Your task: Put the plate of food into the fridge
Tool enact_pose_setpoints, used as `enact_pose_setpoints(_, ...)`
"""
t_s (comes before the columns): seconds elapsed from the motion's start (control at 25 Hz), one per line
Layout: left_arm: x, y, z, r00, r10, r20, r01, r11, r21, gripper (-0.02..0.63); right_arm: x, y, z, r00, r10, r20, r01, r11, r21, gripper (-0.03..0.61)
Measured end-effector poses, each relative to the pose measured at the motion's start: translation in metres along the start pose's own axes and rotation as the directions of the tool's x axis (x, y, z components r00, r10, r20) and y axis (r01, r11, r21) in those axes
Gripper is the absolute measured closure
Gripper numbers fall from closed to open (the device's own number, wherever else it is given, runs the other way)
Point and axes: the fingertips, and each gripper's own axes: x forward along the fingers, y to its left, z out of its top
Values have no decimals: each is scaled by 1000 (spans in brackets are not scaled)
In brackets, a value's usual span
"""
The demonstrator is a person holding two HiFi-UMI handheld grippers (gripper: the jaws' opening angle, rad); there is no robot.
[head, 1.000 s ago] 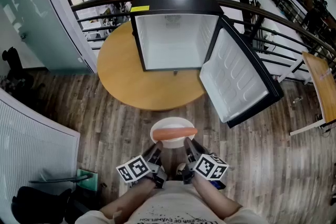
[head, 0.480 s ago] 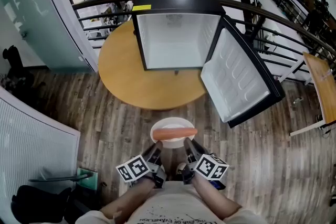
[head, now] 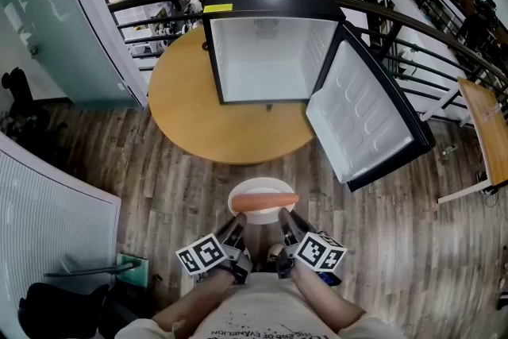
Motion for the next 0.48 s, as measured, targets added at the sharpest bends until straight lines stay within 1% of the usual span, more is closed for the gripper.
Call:
enact_pose_setpoints(0.24,-6,6,12,1000,-13,-21,13,1000,-1,554,7,10,-7,1000,-19,11,19,1000,0,494)
enact_pose_setpoints(0.48,-13,14,22,998,-29,-53,30,999,16,554,10,20,-17,998,-42,41,42,999,4,494)
